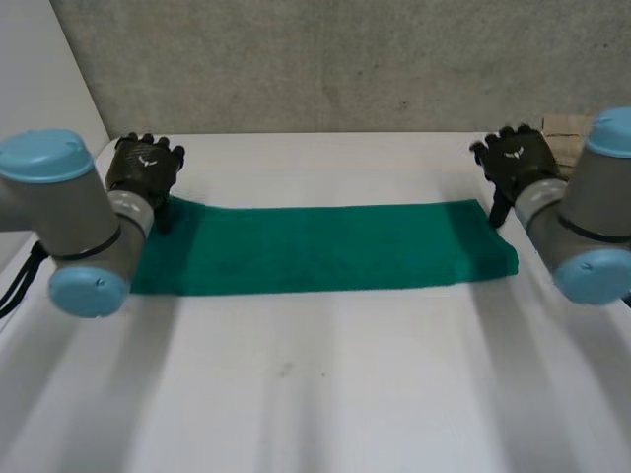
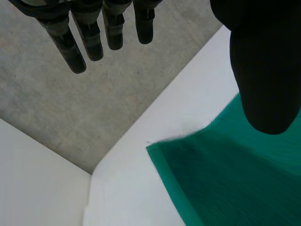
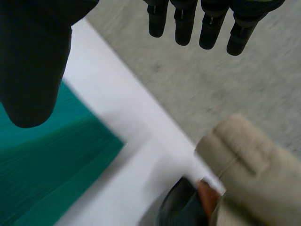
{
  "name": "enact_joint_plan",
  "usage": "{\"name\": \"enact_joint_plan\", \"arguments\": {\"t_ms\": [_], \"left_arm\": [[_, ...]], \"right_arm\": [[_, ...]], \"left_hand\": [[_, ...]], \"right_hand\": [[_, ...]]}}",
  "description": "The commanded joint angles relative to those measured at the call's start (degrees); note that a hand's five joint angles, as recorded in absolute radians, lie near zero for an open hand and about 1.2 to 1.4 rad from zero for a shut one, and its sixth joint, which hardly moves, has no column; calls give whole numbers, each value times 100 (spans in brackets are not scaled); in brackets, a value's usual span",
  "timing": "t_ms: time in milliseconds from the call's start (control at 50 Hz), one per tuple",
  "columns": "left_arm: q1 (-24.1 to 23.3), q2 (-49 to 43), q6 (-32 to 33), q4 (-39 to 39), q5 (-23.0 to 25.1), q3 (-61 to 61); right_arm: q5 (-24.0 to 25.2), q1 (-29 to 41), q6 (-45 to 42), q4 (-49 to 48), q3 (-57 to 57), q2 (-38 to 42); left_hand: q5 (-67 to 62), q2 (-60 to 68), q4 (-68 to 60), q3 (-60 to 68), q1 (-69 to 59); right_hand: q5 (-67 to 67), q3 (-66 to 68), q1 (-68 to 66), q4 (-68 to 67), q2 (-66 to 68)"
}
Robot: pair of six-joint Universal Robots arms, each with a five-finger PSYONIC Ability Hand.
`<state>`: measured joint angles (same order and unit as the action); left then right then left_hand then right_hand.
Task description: Fold the laundry.
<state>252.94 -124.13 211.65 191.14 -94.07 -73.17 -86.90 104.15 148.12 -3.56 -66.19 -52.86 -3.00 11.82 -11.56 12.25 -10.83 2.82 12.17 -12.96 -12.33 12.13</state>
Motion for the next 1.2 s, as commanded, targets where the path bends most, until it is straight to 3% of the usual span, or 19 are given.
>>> {"name": "enact_joint_plan", "arguments": {"t_ms": [20,160,340,380,400,600,680,700,780,840,920,1000,1140,1200], "left_arm": [[62,557,-167,37,432,-971],[185,530,-291,134,635,-1121],[159,478,-326,143,635,-1165],[150,478,-335,143,635,-1200],[141,486,-335,143,635,-1209],[133,705,-343,143,644,-1393],[150,996,-343,143,670,-1586],[150,1040,-343,143,679,-1639],[176,1268,-343,143,679,-1876],[194,1400,-343,160,688,-2052],[238,1514,-343,178,688,-2158],[255,1585,-343,187,688,-2219],[256,1734,-344,187,688,-2289],[264,1813,-343,187,688,-2368]], "right_arm": [[200,-404,-2,601,-675,-225],[683,-536,33,488,-457,371],[789,-528,33,330,63,1120],[789,-528,33,172,89,1173],[754,-528,24,-20,89,1190],[420,-817,-125,83,-683,401],[420,-1423,-826,206,-1237,-162],[385,-1642,-1342,180,-1395,-302],[367,-2169,-2486,171,-1546,-444],[358,-2321,-2867,127,-1511,-444],[402,-2023,-2841,22,-1353,-523],[525,-1206,-2736,-399,-1151,-567],[1386,684,-2727,-1797,-887,-515],[1947,1500,-2622,-2385,-703,-121]], "left_hand": [[300,-182,156,-225,83],[300,-182,156,-225,83],[300,-182,156,-225,83],[300,-182,156,-225,83],[300,-182,156,-225,83],[300,-182,156,-225,83],[300,-182,156,-225,83],[300,-182,156,-225,83],[300,-182,156,-225,83],[300,-182,156,-225,83],[300,-182,156,-225,83],[300,-182,156,-225,83],[300,-182,156,-225,83],[300,-182,156,-225,83]], "right_hand": [[563,629,-550,-613,632],[1255,1321,-1242,-1305,1324],[1961,2026,-1948,-2010,2030],[3384,3449,-3371,-3433,3453],[6684,6750,-6671,-6734,6754],[6718,6783,-6704,-6767,6787],[6718,6783,-6704,-6767,6787],[6718,6783,-6704,-6767,6787],[6718,6783,-6704,-6767,6787],[6718,6783,-6704,-6767,6787],[6718,6783,-6704,-6767,6787],[6718,6783,-6704,-6767,6787],[6718,6783,-6704,-6767,6787],[6718,6783,-6704,-6767,6787]]}}
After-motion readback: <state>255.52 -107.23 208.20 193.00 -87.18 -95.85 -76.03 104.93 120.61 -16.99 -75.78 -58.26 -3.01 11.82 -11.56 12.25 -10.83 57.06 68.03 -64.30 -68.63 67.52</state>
